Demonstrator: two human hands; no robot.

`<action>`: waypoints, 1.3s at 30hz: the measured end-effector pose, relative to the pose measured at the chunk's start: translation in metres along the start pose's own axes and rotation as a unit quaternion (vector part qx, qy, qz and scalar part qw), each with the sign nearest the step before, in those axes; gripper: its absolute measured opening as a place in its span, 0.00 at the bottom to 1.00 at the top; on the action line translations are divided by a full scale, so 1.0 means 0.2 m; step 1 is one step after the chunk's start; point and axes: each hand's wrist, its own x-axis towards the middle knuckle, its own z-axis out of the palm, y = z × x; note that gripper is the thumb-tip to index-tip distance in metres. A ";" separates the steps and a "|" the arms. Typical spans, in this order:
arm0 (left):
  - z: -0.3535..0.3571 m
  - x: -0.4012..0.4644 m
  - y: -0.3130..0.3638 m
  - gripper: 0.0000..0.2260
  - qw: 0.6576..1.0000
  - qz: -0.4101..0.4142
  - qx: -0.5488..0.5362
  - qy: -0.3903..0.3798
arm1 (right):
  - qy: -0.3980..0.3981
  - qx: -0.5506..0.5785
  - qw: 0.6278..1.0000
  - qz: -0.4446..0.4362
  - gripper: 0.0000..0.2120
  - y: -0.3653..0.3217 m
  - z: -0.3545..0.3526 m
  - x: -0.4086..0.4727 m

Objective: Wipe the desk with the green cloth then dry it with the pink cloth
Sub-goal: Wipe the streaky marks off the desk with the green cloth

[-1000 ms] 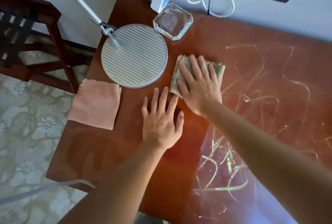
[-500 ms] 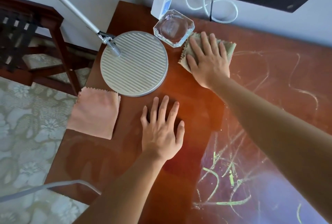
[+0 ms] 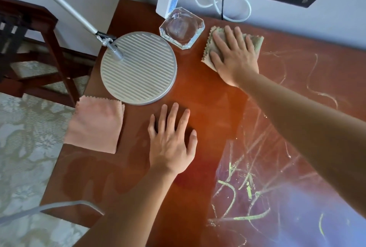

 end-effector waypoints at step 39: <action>0.02 0.00 -0.01 0.25 1.000 0.000 -0.003 0.018 | -0.018 0.004 0.998 -0.059 0.31 0.03 0.10 -0.56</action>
